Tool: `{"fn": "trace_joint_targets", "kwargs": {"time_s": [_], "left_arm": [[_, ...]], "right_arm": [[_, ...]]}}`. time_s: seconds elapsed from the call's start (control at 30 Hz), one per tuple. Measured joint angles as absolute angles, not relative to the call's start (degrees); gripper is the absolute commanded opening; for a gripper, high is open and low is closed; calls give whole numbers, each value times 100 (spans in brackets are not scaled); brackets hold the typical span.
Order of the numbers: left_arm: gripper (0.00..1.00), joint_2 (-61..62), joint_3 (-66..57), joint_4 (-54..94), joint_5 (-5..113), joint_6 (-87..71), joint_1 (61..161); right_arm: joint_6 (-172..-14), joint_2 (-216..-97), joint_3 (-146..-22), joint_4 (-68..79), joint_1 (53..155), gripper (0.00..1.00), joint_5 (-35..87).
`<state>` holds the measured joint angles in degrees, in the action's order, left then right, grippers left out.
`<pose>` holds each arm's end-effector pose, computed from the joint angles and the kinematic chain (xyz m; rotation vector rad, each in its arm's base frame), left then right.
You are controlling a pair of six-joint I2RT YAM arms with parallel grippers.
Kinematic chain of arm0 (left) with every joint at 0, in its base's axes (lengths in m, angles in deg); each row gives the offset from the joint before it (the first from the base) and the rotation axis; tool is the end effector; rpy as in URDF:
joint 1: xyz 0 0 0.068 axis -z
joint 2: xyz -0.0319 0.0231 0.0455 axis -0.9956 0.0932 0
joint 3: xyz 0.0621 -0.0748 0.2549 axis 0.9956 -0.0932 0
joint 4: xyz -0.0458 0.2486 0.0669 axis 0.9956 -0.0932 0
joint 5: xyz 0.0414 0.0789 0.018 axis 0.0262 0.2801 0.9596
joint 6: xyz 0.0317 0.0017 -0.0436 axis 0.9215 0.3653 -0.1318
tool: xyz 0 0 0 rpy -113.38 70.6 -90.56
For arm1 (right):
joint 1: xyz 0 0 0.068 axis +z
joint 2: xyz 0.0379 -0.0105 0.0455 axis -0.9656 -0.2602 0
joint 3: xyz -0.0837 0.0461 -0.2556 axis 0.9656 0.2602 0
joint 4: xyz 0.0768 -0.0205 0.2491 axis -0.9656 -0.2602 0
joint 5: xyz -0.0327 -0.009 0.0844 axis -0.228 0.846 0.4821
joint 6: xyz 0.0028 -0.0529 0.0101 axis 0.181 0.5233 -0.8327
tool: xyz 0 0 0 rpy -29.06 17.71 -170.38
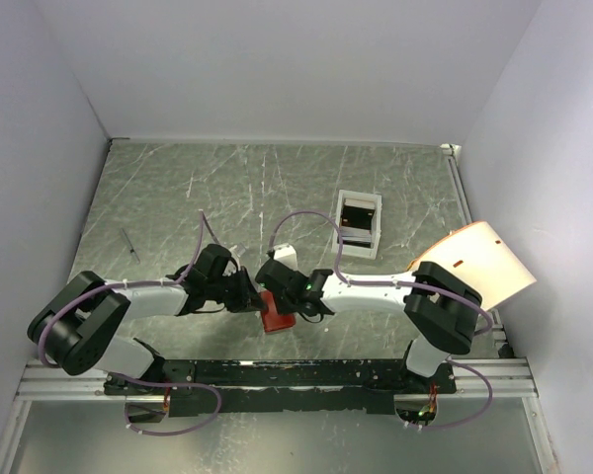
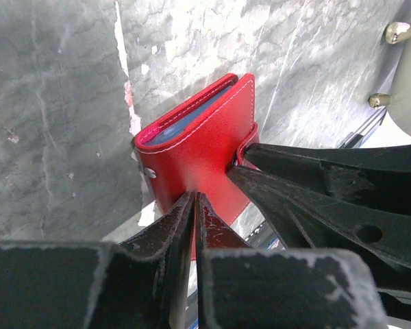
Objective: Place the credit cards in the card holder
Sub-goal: Open the card holder at the center of the board.
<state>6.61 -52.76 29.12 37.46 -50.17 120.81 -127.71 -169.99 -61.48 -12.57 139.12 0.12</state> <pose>0.1816 -0.1510 0.1220 -0.1741 2.6623 -1.1571 0.1486 0.2820 0.1666 -0.3962 2.5352 0.3047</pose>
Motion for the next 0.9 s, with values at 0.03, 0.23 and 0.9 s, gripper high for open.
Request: {"fn": "trace_joint_targets", "kwargs": {"time_s": [0.03,0.23,0.9], "left_arm": [[18,655,-5276,2908,3746,-5014,12081],[18,653,-5276,2897,3748,-4999,12079],[19,876,-5276,3061,3670,-4997,12081]], "right_arm": [[-12773,-16986,-6131,-1244,13914,15,12],[-12773,-16936,-6091,-1226,13912,5,5],[-12749,-16343,-5665,-1270,13884,0,-242]]}}
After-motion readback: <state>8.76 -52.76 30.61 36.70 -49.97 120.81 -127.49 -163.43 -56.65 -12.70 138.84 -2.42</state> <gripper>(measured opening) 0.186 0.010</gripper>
